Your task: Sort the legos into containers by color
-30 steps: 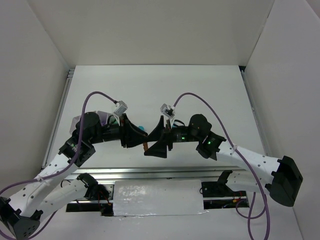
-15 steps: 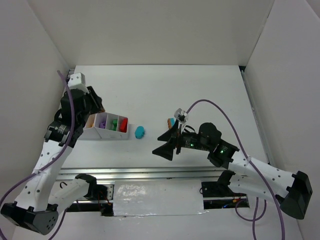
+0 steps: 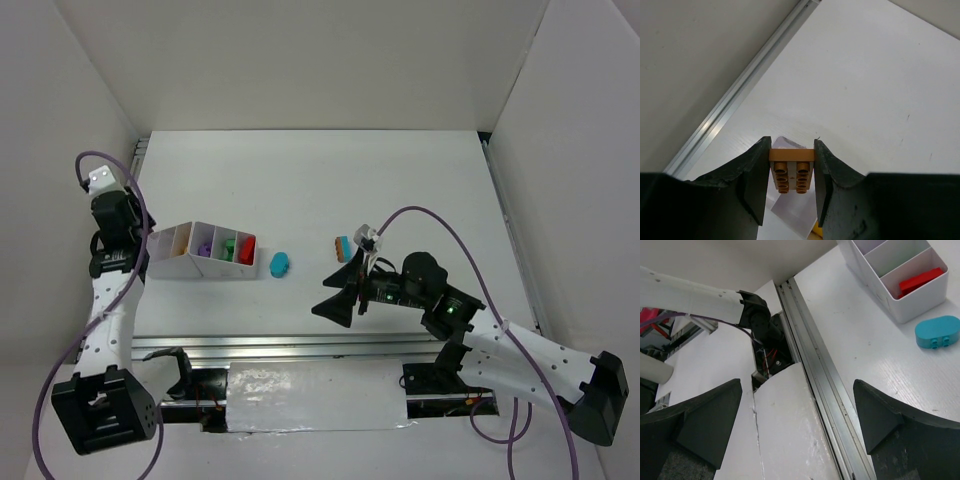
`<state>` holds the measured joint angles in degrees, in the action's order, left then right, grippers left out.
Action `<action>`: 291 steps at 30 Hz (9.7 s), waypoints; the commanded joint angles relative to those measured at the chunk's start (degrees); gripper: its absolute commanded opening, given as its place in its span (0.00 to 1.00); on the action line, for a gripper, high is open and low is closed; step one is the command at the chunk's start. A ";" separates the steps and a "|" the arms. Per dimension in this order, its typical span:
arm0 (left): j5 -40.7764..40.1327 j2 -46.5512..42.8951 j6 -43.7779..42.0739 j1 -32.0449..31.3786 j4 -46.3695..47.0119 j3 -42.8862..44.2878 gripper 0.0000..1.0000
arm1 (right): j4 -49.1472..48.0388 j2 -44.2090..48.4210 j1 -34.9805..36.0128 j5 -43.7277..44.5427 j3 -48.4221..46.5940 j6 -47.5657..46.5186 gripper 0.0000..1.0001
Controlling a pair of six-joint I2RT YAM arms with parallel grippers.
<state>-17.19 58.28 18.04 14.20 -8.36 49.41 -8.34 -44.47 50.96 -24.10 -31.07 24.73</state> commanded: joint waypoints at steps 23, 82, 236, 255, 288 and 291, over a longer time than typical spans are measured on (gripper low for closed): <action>5.58 2.36 0.50 0.39 18.47 -11.96 0.22 | -1.42 0.88 -0.07 -0.78 1.10 -1.70 1.00; 12.18 -28.32 12.46 -8.37 -15.55 -5.55 1.00 | 35.49 -52.28 -13.34 40.01 -36.32 6.66 0.91; 18.14 -1.52 -4.95 4.95 13.88 -8.18 0.00 | -5.02 -1.15 -8.68 -6.75 -1.10 -1.00 0.00; 19.82 2.72 -3.89 6.02 19.79 -15.22 0.25 | -4.49 3.60 -8.86 -6.22 0.75 -1.70 0.00; 5.40 -16.78 3.83 -2.67 5.64 -8.98 1.00 | -7.12 -1.40 -8.86 -6.14 0.22 1.01 0.00; 16.36 -23.64 7.19 -6.02 5.90 -9.42 0.99 | -9.15 -2.38 -9.04 -5.61 0.22 3.74 0.00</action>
<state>-8.62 39.03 21.30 10.33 -2.98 38.02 -12.23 -46.37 42.37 -30.52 -30.72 25.98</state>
